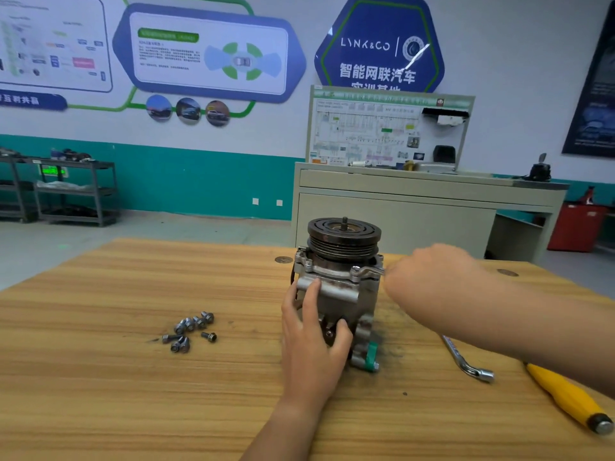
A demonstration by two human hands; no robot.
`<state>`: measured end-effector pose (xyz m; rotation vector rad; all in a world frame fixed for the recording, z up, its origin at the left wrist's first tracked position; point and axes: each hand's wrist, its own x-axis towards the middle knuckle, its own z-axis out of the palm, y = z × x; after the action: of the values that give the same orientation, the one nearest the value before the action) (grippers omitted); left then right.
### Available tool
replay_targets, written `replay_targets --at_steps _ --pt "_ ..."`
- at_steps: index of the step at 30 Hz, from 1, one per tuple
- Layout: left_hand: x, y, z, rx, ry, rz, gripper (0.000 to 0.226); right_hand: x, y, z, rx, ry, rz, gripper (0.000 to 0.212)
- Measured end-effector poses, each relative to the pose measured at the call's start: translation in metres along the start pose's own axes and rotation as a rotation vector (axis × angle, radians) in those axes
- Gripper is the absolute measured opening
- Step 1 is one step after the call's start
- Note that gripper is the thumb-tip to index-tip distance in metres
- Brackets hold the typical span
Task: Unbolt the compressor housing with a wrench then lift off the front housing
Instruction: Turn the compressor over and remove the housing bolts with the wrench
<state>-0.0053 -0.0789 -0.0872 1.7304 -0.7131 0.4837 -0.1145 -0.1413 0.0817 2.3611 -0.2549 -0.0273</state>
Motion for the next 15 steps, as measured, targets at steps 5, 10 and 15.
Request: replay_targets --at_steps 5,10,15 --pt "0.0 -0.001 0.001 0.007 -0.009 -0.005 0.066 0.006 -0.011 -0.001 -0.078 -0.071 -0.044 0.026" --pt "0.001 -0.001 0.002 -0.004 -0.009 -0.024 0.065 0.014 0.018 0.017 -0.202 0.003 -0.027 0.02" --pt "0.001 0.0 0.0 -0.006 -0.017 -0.038 0.065 0.056 0.017 0.048 -0.004 0.159 0.145 0.02"
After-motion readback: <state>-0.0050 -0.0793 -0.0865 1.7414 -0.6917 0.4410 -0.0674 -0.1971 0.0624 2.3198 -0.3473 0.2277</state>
